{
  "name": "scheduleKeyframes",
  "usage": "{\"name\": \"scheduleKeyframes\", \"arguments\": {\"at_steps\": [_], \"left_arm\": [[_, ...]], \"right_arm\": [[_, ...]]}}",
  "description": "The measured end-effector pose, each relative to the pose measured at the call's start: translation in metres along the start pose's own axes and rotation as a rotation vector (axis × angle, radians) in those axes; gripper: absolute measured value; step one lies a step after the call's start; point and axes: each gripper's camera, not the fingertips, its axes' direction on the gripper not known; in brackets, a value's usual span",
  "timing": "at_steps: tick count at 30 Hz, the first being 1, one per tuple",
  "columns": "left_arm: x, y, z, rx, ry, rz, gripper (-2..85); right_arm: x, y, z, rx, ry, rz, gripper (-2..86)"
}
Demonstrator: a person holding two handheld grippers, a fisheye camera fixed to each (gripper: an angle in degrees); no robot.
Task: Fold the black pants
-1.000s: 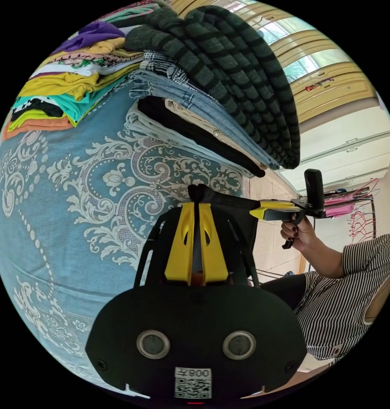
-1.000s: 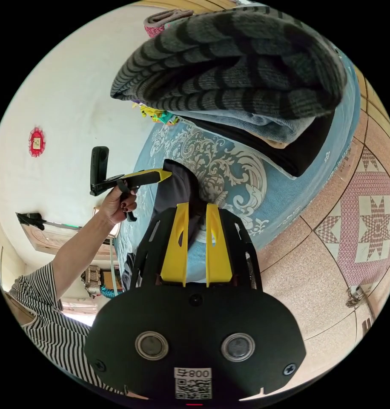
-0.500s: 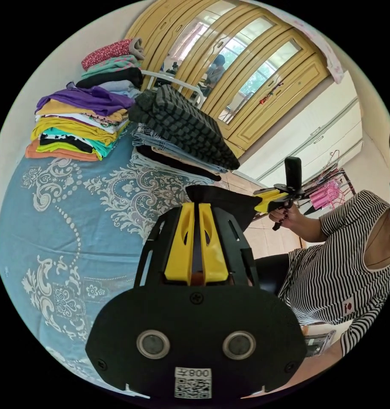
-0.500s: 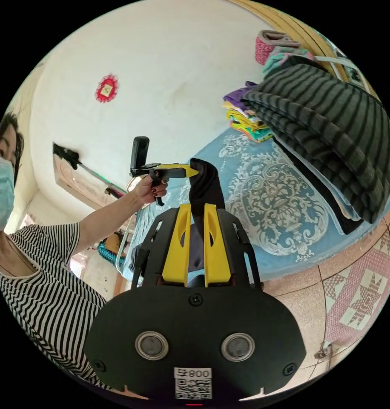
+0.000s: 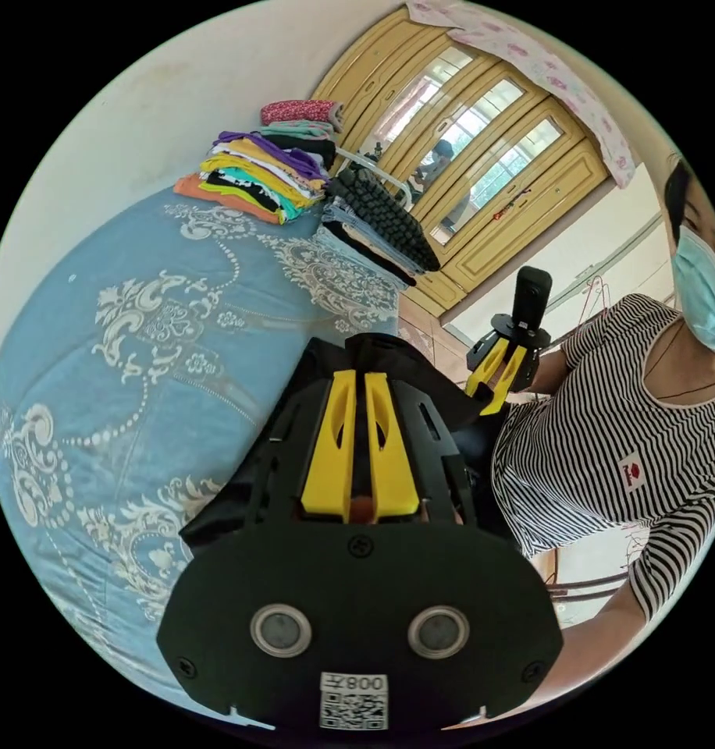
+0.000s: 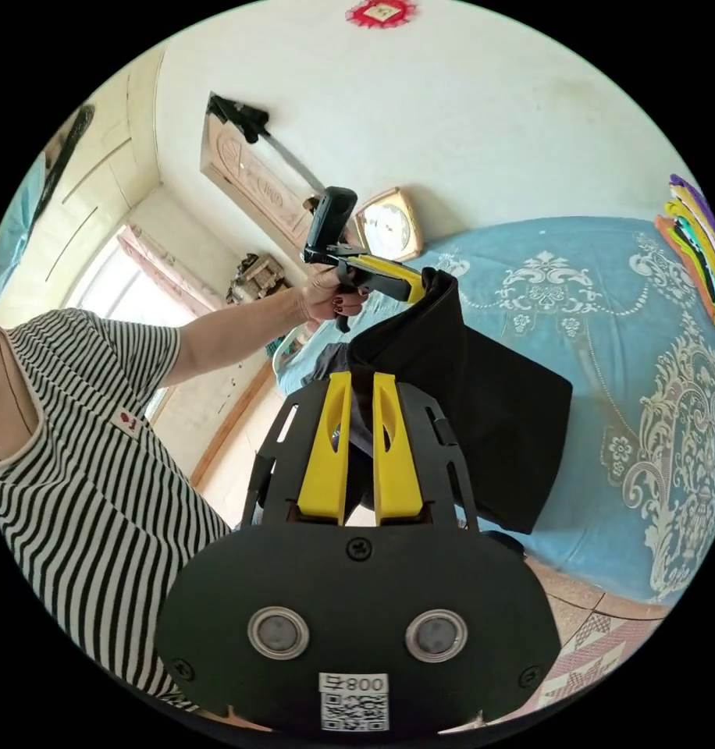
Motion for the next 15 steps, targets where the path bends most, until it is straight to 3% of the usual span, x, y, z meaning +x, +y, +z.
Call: {"name": "scheduleKeyframes", "arguments": {"at_steps": [8, 15], "left_arm": [[-0.038, 0.088, -0.029, -0.039, -0.027, -0.247, 2.5], [-0.029, 0.156, -0.101, 0.162, -0.068, -0.399, 1.6]], "right_arm": [[0.005, -0.025, 0.117, -0.247, 0.029, 0.012, 4.8], [0.005, -0.043, 0.178, -0.393, -0.012, 0.007, 6.0]]}}
